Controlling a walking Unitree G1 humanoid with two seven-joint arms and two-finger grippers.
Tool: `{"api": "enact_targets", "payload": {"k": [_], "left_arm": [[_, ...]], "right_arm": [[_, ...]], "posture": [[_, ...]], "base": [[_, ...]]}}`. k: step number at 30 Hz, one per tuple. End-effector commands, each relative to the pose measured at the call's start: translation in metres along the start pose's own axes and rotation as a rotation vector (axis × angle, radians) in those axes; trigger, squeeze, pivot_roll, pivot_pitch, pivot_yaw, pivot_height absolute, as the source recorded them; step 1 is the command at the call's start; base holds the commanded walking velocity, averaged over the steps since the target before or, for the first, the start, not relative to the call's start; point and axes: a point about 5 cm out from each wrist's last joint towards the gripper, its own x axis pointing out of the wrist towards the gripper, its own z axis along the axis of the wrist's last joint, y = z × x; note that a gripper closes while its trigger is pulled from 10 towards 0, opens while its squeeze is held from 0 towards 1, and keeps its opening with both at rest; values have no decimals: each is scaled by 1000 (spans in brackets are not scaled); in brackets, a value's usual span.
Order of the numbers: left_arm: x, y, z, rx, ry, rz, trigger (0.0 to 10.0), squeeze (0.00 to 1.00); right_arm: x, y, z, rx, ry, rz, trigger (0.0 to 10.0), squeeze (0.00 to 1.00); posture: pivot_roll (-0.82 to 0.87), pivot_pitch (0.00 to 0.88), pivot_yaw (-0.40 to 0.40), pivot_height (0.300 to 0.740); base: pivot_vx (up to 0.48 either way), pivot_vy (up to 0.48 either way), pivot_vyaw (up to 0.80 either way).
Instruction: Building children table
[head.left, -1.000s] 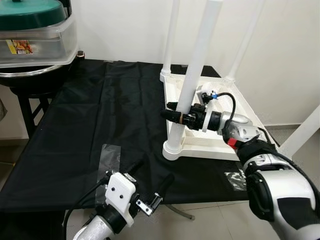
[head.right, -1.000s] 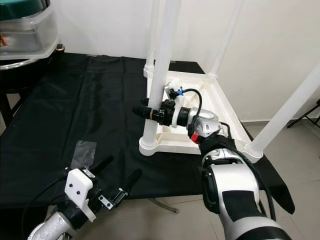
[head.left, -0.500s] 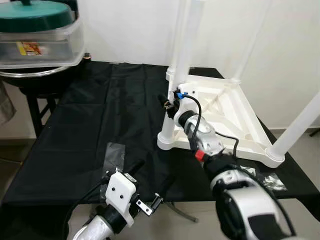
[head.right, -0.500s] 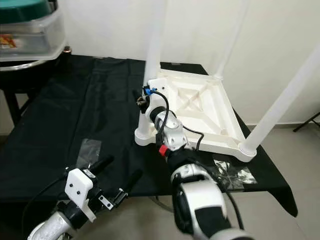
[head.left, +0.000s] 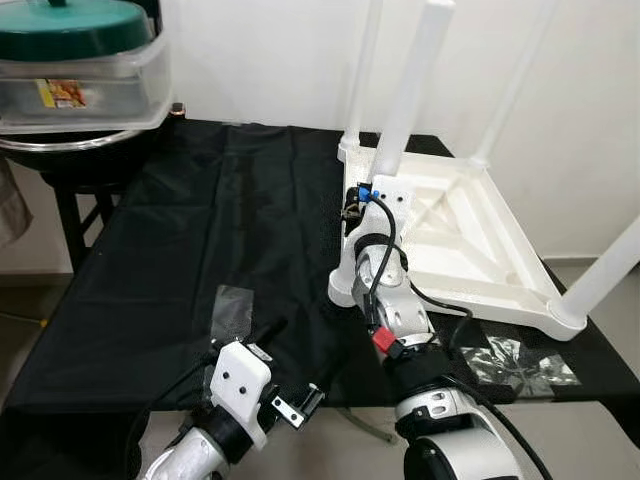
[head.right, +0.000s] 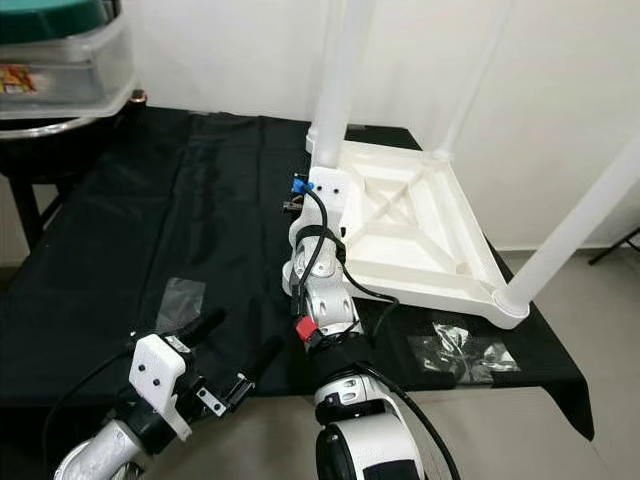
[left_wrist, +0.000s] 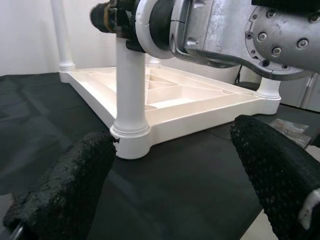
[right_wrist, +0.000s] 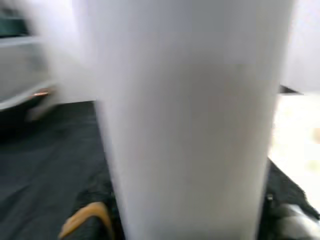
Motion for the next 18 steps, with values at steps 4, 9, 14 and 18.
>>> {"api": "enact_targets", "payload": {"k": [4,9,14,18], "left_arm": [[-1,-2,-4,-16,20,-9,10000,0],[-1,-2,-5,-15,21,-10,10000,0],[-1,-2,-5,-14,22,-13,10000,0],[-1,-2,-5,-10,21,-11,10000,0]], "right_arm": [[-5,0,-9,74,61,212,10000,0],[-13,-9,-5,71,137,711,10000,0],[-21,-40,6,25,213,1088,10000,0],[-16,-58,12,9,264,1167,10000,0]], "posture": [[92,46,-110,740],[95,37,-108,740],[102,34,-111,740],[107,34,-113,740]], "base": [[0,0,0],[0,0,0],[0,0,0],[0,0,0]]}}
